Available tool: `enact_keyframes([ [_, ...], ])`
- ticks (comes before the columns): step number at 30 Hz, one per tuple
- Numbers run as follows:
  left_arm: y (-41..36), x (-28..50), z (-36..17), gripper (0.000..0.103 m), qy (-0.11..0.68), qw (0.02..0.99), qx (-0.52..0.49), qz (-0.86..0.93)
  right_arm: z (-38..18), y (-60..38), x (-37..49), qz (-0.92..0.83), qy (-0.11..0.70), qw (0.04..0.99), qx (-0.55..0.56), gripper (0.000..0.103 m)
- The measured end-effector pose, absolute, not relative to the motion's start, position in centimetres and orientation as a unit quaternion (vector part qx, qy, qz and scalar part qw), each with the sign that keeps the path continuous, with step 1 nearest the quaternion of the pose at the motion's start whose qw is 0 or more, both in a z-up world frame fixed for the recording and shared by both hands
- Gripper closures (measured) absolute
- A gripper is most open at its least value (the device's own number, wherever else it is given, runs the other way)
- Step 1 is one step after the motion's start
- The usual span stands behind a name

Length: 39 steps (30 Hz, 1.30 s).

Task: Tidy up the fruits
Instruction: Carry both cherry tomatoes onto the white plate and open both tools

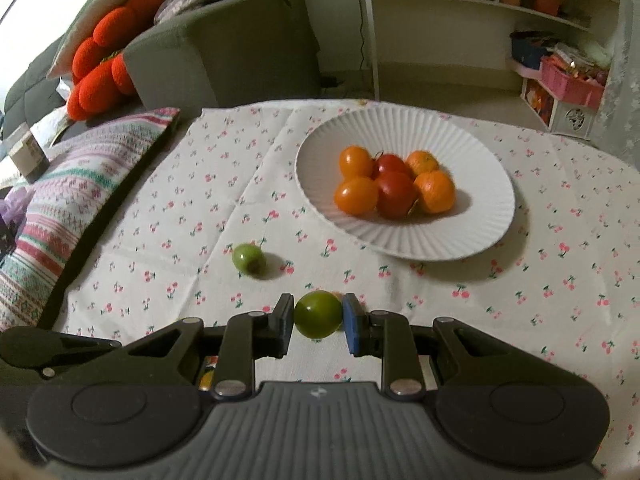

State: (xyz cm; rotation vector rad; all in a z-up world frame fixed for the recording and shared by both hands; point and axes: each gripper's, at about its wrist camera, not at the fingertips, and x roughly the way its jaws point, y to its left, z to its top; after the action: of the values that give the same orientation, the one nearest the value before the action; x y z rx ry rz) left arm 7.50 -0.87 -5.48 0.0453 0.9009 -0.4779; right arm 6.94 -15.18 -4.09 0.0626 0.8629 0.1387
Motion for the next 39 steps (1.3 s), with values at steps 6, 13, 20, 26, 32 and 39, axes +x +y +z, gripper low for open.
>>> enact_keyframes([
  [6,-0.4,9.1,-3.4,0.093,0.400,0.891,0.015,-0.212,-1.6,-18.0,7.5,0.046,0.386,0.919,0.068,0.080],
  [13,-1.0,11.8,-1.1,0.093,0.365,0.911,0.006,-0.195,0.6,-21.9,8.7,0.006,0.347,0.931,0.113,0.080],
  [20,-4.6,14.2,-1.4,0.093,0.366,0.910,0.016,-0.197,-0.3,-23.9,10.6,-0.034,0.353,0.926,0.130,0.080],
  [26,-7.6,15.8,-2.0,0.093,0.375,0.903,0.036,-0.206,-1.2,-24.6,11.9,-0.054,0.364,0.924,0.105,0.080],
  [32,-9.9,18.0,-3.4,0.093,0.389,0.897,0.052,-0.205,-2.5,-25.1,13.3,-0.041,0.384,0.917,0.102,0.080],
  [39,-12.0,18.9,-4.9,0.093,0.392,0.892,0.096,-0.203,-4.4,-25.3,14.8,-0.025,0.423,0.901,0.095,0.080],
])
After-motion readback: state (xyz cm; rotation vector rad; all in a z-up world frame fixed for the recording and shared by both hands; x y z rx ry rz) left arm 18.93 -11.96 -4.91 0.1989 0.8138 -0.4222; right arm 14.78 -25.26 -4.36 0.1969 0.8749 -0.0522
